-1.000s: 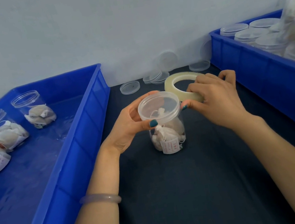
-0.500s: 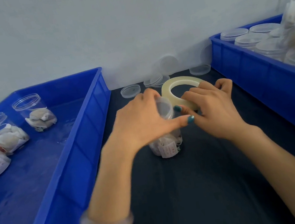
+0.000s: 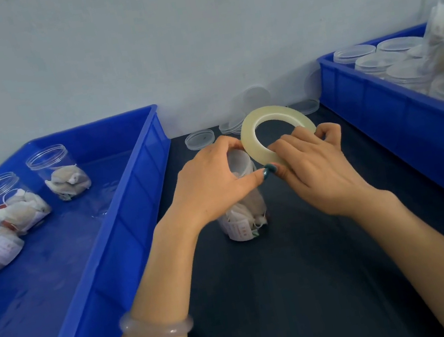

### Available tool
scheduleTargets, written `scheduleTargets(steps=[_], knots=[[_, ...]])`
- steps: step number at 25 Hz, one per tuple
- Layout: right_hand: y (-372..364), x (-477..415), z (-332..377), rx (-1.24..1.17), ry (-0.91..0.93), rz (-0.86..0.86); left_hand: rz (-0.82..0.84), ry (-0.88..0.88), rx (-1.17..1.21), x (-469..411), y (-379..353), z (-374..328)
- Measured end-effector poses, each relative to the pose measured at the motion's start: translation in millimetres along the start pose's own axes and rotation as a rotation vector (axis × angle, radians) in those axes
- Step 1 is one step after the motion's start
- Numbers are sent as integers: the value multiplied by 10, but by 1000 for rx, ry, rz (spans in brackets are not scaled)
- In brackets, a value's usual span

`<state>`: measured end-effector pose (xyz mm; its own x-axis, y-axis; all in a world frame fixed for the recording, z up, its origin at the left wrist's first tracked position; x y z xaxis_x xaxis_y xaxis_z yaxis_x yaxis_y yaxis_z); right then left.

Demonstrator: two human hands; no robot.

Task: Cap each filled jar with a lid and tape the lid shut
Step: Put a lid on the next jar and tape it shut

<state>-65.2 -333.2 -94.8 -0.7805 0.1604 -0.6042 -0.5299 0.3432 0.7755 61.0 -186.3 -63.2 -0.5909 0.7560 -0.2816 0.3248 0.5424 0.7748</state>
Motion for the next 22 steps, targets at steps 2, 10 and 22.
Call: scheduleTargets(steps=[2, 10, 22], knots=[[14, 6, -17, 46, -37, 0, -50, 18, -4, 9, -41, -3], [-8, -26, 186, 168, -226, -30, -110, -118, -62, -39, -123, -116], [-80, -208, 328, 178, -326, 57, -119, -74, -41, -46, -102, -98]])
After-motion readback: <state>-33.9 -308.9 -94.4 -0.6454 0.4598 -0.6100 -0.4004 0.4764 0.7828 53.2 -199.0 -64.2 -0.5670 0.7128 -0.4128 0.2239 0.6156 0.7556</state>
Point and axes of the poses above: each hand's wrist, its own x-axis away from the middle knuckle, its own y-axis out of the back of the hand, z = x × y, the point moved 1 cm from there along -x, towards the middle knuckle, and after that the axes turned 14 degrees about x, right-handed, at the moved point
